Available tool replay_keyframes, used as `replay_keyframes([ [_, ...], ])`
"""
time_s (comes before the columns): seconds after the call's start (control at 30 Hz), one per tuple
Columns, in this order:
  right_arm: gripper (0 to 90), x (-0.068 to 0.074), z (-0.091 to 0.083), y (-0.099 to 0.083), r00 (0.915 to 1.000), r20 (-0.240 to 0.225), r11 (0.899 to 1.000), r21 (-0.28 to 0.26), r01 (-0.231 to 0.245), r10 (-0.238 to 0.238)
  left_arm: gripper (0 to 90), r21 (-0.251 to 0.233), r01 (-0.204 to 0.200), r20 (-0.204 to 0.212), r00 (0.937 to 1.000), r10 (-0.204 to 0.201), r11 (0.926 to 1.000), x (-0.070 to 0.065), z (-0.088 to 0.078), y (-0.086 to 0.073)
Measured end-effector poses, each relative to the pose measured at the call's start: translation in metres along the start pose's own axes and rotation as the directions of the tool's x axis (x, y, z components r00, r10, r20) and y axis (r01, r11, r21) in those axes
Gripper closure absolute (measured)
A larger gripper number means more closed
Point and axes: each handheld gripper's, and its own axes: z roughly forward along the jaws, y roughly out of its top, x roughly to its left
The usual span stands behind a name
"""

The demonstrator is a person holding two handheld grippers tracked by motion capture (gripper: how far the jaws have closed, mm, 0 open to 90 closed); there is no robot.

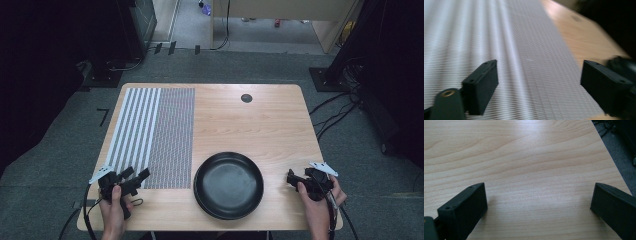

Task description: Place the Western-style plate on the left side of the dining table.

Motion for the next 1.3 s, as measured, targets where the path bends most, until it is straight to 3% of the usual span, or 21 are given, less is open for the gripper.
replay_keyframes([
  [0.03,0.0,0.0,0.0,0.0,1.0,0.0,1.0,0.0,0.0,0.0,13.9,0.001,-0.034,-0.101,0.9943,0.034,0.9994,-0.001,-0.004,0.001],
  [0.07,0.0,0.0,0.0,0.0,1.0,0.0,1.0,0.0,0.0,0.0,13.9,0.003,-0.054,-0.194,0.9795,0.054,0.9985,0.0,-0.007,0.001],
  [0.1,0.0,0.0,0.0,0.0,1.0,0.0,1.0,0.0,0.0,0.0,13.9,0.004,-0.065,-0.26,0.9636,0.064,0.9979,0.002,-0.01,0.001],
  [0.17,0.0,0.0,0.0,0.0,1.0,0.0,1.0,0.0,-0.001,0.001,14.0,-0.013,-0.08,-0.358,0.9309,0.07,0.9967,0.006,-0.016,0.002],
  [0.2,0.0,0.0,0.0,0.0,1.0,0.0,1.0,0.0,-0.001,0.001,14.0,-0.013,-0.08,-0.358,0.9309,0.07,0.9967,0.006,-0.016,0.002],
  [0.23,0.0,0.0,0.0,0.0,1.0,0.001,1.0,0.0,0.0,0.0,14.0,-0.05,-0.065,-0.377,0.9252,0.042,0.9966,0.009,-0.025,0.005],
  [0.37,0.0,0.001,-0.001,-0.001,1.0,0.006,1.0,0.001,-0.005,0.005,13.9,-0.059,-0.068,-0.328,0.9435,0.045,0.9959,0.004,-0.032,0.005],
  [0.5,0.0,0.003,-0.002,-0.002,0.9995,0.021,1.0,0.0,-0.021,0.021,13.9,-0.03,-0.086,-0.312,0.9472,0.073,0.9959,-0.001,-0.029,0.004],
  [0.53,0.0,0.003,-0.002,-0.002,0.9995,0.022,1.0,0.0,-0.022,0.022,13.9,-0.024,-0.087,-0.293,0.9531,0.076,0.9959,-0.003,-0.028,0.004],
  [0.6,0.0,0.003,-0.002,-0.002,0.9995,0.023,1.0,0.001,-0.023,0.023,13.9,-0.019,-0.092,-0.275,0.9579,0.083,0.9956,-0.006,-0.026,0.005],
  [0.8,0.0,0.003,-0.002,-0.002,0.9995,0.023,1.0,0.0,-0.023,0.023,13.8,-0.01,-0.118,-0.26,0.9592,0.112,0.9929,-0.016,-0.023,0.005],
  [0.87,0.0,0.003,-0.002,-0.002,0.9995,0.023,1.0,0.0,-0.023,0.023,13.7,-0.012,-0.144,-0.291,0.9474,0.134,0.9896,-0.024,-0.022,0.009],
  [0.93,0.0,0.003,-0.001,-0.001,0.9995,0.021,1.0,0.001,-0.022,0.022,13.8,-0.019,-0.147,-0.301,0.9441,0.135,0.9889,-0.027,-0.021,0.013],
  [1.07,0.0,0.004,0.0,0.0,0.9998,0.014,1.0,0.002,-0.015,0.015,13.8,-0.043,-0.133,-0.311,0.9438,0.113,0.9902,-0.037,-0.018,0.03],
  [1.2,0.0,0.003,0.0,0.0,0.9999,0.008,1.0,0.001,-0.01,0.01,13.4,-0.076,-0.178,-0.272,0.9503,0.152,0.981,-0.052,-0.017,0.045],
  [1.3,0.0,0.001,-0.001,-0.001,1.0,-0.01,1.0,-0.001,0.001,-0.001,13.5,-0.084,-0.185,-0.221,0.9616,0.163,0.9791,-0.059,-0.015,0.048],
])
